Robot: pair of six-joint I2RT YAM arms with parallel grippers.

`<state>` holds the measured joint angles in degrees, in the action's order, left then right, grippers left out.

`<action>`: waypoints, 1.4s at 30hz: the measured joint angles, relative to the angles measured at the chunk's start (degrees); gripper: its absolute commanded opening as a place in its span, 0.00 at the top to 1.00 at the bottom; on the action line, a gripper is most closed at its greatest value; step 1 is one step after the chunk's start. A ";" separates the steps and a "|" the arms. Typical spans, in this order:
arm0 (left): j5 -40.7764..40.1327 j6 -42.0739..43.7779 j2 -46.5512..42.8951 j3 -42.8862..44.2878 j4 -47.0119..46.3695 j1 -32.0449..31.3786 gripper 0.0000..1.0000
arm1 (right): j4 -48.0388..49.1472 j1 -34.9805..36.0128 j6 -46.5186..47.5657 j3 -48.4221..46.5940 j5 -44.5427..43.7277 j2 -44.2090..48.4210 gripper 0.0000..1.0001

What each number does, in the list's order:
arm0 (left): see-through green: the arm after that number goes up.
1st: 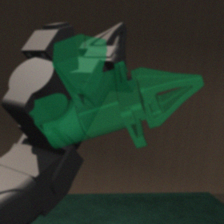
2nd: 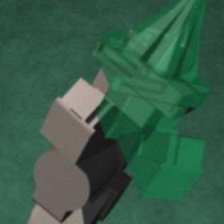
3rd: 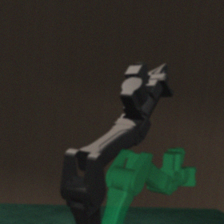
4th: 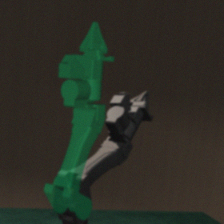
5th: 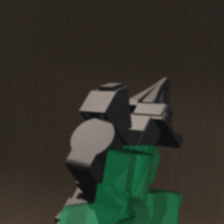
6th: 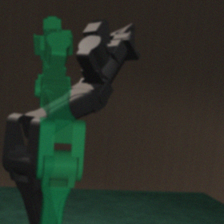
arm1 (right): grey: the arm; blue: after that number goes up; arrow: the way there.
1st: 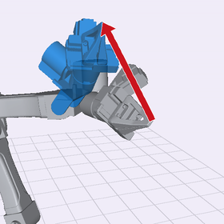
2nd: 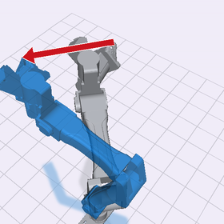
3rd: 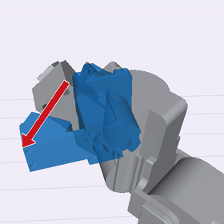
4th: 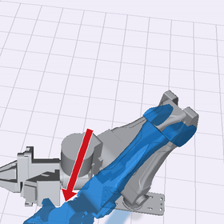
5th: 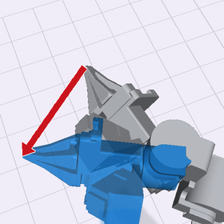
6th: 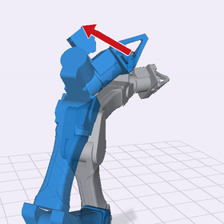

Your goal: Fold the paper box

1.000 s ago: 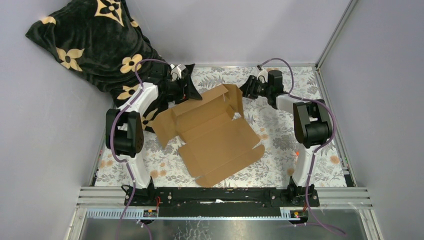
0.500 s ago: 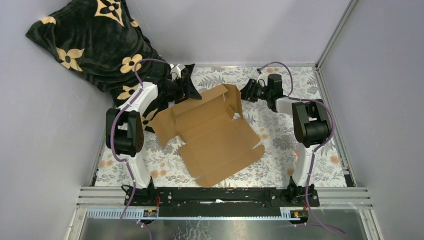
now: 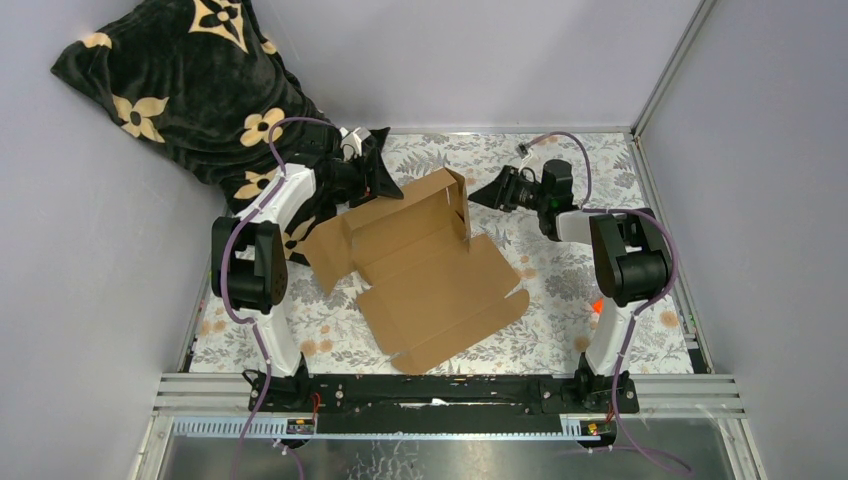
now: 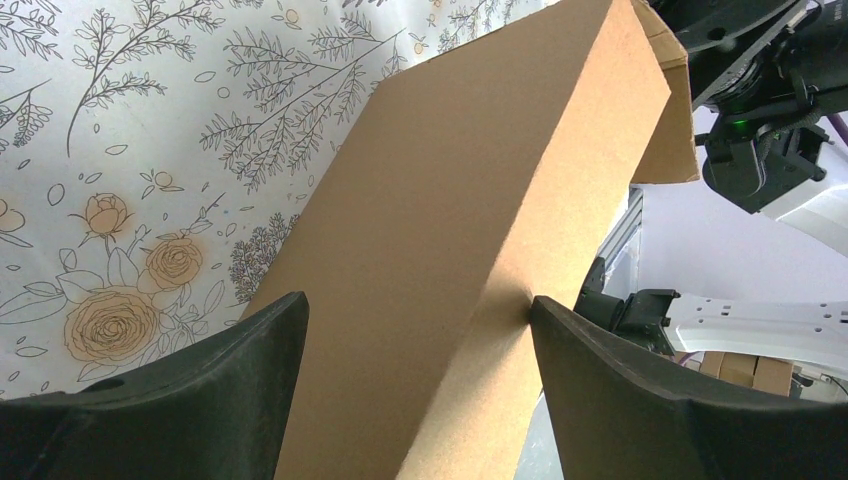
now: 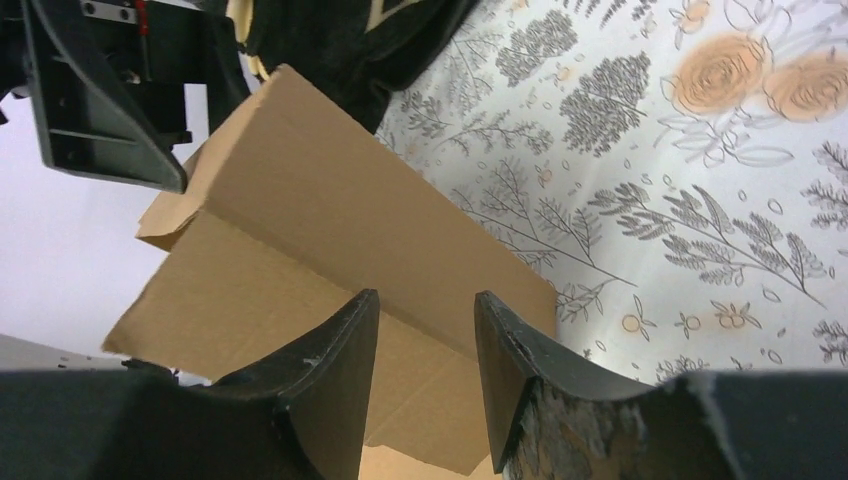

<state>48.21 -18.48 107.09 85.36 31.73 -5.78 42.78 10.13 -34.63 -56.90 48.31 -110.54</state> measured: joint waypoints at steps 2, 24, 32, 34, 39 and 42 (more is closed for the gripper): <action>0.04 0.00 0.00 -0.02 0.00 0.00 0.13 | 1.77 0.00 -0.37 0.04 0.76 0.07 0.51; 1.46 1.46 -0.87 -1.79 1.51 -2.34 0.13 | 4.17 6.71 14.29 7.32 -4.26 4.44 0.41; 2.23 2.64 -0.85 -1.81 2.29 -2.82 0.13 | 8.72 7.15 14.67 7.76 -5.20 3.10 0.39; 2.54 3.06 -0.66 -1.53 2.78 -2.84 0.13 | 9.97 7.15 14.47 7.52 -5.25 2.05 0.39; 4.35 4.09 0.87 -0.44 3.56 -2.86 0.13 | 10.82 7.45 14.73 4.90 -5.46 -0.57 0.45; 5.88 4.42 1.90 0.20 3.96 -2.84 0.13 | 11.76 7.80 14.99 4.04 -6.10 -1.62 0.51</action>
<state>54.08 -14.06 108.99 85.56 35.68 -8.62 54.54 17.93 -19.64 -52.86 42.22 -112.16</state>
